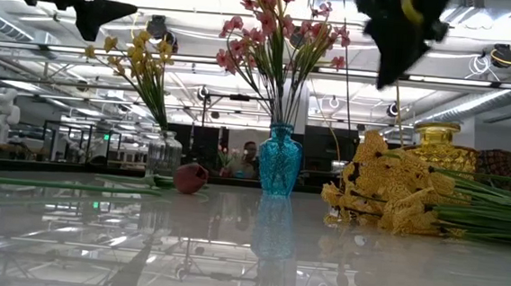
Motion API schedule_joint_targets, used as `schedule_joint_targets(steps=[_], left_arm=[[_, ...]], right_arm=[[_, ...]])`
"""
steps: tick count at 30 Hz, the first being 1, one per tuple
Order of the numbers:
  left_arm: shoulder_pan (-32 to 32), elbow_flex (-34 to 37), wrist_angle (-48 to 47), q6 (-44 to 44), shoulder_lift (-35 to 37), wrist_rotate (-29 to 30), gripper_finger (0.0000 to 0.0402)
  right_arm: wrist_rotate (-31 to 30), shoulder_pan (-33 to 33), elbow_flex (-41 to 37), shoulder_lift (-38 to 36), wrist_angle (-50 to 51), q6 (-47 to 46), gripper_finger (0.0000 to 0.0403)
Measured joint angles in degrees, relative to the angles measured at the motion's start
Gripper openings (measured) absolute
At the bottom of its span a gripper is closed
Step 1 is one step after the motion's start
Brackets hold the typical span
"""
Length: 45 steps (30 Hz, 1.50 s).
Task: Sort flowers into vase by color
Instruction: Put the top yellow flowers into the transparent vase
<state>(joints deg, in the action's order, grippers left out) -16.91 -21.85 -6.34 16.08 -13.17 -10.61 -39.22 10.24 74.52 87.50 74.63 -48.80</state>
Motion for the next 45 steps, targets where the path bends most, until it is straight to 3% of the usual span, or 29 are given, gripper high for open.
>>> schedule_joint_targets(steps=[6, 14, 19, 25, 29, 33, 39, 45], left_arm=[[2.02, 0.00, 3.14, -0.42, -3.12, 1.92, 0.0288], [3.59, 0.02, 5.95, -2.88, -9.01, 5.10, 0.0288], [3.92, 0.04, 7.64, -3.30, -12.36, 5.11, 0.0288], [3.92, 0.04, 8.48, -3.30, -13.81, 5.11, 0.0288], [3.94, 0.04, 8.47, -3.28, -13.87, 5.11, 0.0288], [3.94, 0.04, 8.43, -3.28, -13.87, 5.11, 0.0288], [3.94, 0.04, 8.45, -3.00, -13.87, 5.09, 0.0288], [3.94, 0.04, 8.43, -2.99, -13.87, 5.09, 0.0288]], right_arm=[[0.03, -1.78, -13.05, 0.02, -2.55, -9.11, 0.0135], [0.52, -13.21, -18.28, 0.02, -8.23, -3.91, 0.0124], [4.04, -22.84, -20.13, 0.02, -17.46, 4.16, 0.0146], [6.42, -32.28, -23.64, 0.02, -25.00, 10.99, 0.0204], [7.53, -34.63, -25.86, 0.02, -25.96, 11.38, 0.0240], [10.38, -35.67, -29.53, 0.02, -34.22, 14.40, 0.0265], [10.93, -38.52, -32.18, 0.02, -40.17, 15.30, 0.0270], [11.11, -40.39, -34.41, 0.02, -46.22, 16.26, 0.0246]])
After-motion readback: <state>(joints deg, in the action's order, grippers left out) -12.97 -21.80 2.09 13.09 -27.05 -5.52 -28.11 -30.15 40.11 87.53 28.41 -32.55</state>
